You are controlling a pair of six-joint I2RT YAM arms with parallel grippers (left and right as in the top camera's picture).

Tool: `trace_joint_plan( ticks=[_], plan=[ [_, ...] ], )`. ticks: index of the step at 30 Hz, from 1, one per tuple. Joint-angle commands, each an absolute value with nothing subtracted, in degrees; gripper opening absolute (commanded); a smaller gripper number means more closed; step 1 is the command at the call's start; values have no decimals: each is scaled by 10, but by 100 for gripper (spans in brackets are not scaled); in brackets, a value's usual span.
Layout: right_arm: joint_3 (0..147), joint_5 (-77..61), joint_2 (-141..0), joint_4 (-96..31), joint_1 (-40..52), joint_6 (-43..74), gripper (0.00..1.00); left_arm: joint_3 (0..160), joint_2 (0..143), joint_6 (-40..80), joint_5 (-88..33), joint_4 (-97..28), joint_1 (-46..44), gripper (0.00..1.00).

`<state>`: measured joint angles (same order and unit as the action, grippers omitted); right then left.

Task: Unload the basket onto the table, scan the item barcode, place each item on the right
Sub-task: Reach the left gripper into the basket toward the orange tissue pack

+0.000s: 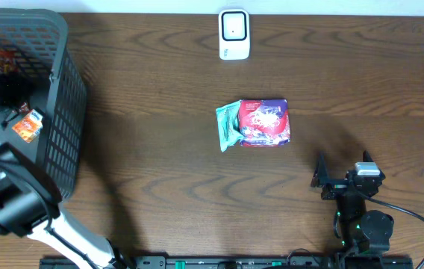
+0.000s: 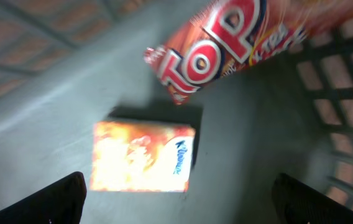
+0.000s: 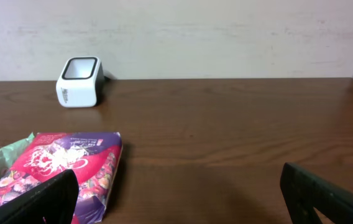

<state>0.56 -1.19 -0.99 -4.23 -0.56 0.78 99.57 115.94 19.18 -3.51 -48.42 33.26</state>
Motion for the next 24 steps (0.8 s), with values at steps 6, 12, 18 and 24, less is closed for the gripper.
trace_joint_plan(
  ticks=[6, 12, 18, 24],
  plan=[
    [3, -7, -8, -43, -2, 1, 99, 988, 1234, 163, 29, -442, 288, 95],
    [3, -7, -8, -43, -2, 1, 99, 987, 1267, 222, 137, -455, 268, 95],
    [3, -7, -8, -43, -2, 1, 99, 987, 1289, 239, 154, -481, 268, 84],
    [3, -7, -8, -43, -2, 1, 99, 990, 1282, 246, 157, -495, 268, 76]
  ],
)
